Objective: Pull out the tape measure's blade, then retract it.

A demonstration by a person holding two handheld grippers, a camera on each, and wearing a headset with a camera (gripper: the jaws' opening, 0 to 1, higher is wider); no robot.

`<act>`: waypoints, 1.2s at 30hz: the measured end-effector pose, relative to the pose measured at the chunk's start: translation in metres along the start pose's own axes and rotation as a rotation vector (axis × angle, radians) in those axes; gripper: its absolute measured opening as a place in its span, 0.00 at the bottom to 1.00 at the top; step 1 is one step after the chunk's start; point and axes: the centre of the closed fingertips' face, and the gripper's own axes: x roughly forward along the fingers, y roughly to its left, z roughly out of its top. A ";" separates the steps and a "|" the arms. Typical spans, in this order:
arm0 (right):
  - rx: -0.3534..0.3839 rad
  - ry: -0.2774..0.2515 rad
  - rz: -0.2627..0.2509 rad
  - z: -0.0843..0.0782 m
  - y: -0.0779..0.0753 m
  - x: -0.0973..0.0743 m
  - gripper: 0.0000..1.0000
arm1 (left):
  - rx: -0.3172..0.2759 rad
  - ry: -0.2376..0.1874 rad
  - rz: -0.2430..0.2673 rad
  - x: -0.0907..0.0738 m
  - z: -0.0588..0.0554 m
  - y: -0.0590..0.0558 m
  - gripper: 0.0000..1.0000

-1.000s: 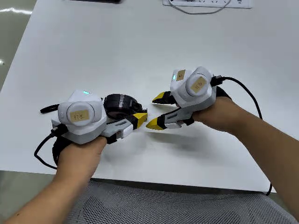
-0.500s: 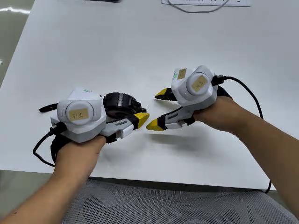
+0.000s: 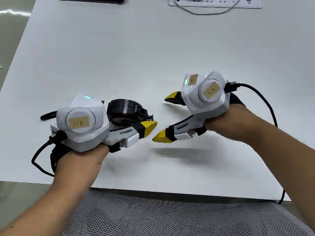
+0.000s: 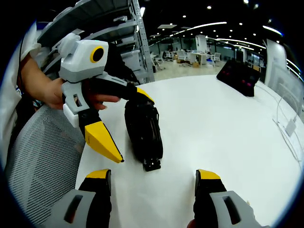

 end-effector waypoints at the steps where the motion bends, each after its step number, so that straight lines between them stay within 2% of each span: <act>1: 0.004 -0.007 0.004 0.001 0.001 0.000 0.72 | 0.003 0.000 -0.002 0.000 0.000 0.000 0.90; 11: 0.010 -0.030 -0.014 0.002 0.004 -0.010 0.77 | 0.048 -0.025 -0.054 -0.006 0.005 -0.007 0.97; 27: 0.057 -0.069 -0.076 -0.007 0.012 -0.042 0.82 | 0.135 -0.005 -0.093 -0.019 -0.001 -0.003 0.99; 36: 0.082 -0.087 -0.115 -0.016 0.010 -0.057 0.86 | 0.174 0.006 -0.115 -0.025 -0.003 -0.002 0.99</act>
